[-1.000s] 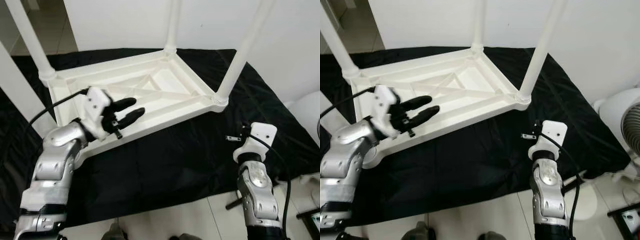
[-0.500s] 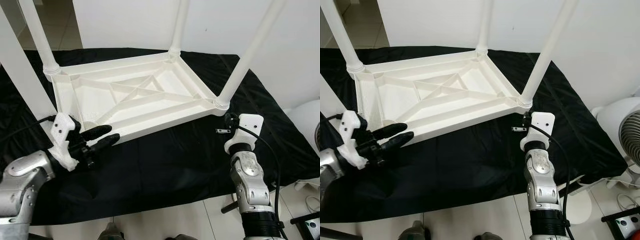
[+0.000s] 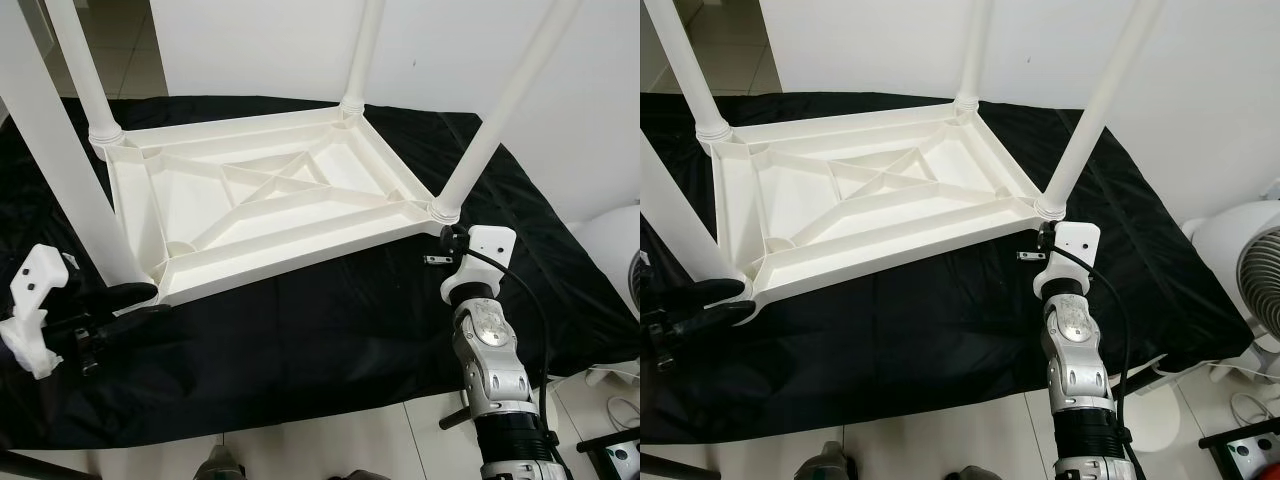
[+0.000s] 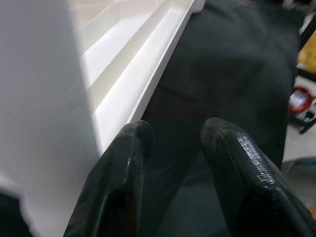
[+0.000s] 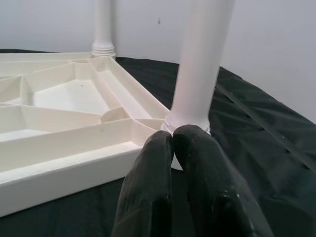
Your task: Building children table
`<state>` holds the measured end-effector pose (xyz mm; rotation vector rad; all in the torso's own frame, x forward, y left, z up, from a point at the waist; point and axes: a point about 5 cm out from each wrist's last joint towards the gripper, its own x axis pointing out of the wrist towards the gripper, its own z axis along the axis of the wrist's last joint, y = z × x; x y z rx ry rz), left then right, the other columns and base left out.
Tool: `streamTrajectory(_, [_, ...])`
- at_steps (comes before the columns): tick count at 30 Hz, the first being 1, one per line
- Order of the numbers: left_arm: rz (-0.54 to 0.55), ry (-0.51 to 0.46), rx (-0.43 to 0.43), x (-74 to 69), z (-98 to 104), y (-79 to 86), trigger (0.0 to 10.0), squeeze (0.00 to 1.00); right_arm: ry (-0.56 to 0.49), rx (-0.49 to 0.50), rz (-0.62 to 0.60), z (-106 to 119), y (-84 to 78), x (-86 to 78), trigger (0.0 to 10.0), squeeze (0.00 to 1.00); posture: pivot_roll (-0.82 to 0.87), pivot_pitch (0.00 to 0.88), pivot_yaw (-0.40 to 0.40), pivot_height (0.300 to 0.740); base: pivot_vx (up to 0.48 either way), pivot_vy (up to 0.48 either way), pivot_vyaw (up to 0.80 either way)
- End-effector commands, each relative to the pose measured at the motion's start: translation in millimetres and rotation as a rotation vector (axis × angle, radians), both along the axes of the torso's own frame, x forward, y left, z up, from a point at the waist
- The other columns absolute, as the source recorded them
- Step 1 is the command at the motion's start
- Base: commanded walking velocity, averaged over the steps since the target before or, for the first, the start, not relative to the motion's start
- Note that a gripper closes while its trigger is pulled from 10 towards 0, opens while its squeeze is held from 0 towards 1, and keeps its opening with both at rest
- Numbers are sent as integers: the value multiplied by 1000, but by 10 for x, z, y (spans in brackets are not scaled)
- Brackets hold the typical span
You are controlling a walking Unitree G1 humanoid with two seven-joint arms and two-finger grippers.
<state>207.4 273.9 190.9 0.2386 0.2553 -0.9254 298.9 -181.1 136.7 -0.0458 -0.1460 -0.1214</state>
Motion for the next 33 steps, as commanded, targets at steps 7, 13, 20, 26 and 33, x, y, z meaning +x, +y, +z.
streamTrajectory(7, [107,-2,113,19,89,328,10000,0,-4,9,2,-14,0,47,10000,0,253,38,-100,740,0,0,0])
streamTrajectory(13, [136,27,231,61,71,448,10000,0,-6,8,-1,-18,-13,46,10000,0,241,39,-90,740,0,0,0])
streamTrajectory(20, [165,3,359,217,52,501,10000,0,-11,10,-14,-22,-38,29,10000,0,228,36,-87,740,0,0,0])
streamTrajectory(26, [268,-86,378,460,59,495,10000,0,-18,9,-18,-6,-39,30,10000,0,217,35,-83,740,0,0,0])
streamTrajectory(33, [316,-230,293,798,24,215,10000,0,-22,10,-26,2,-41,20,10000,0,191,42,-81,740,0,0,0])
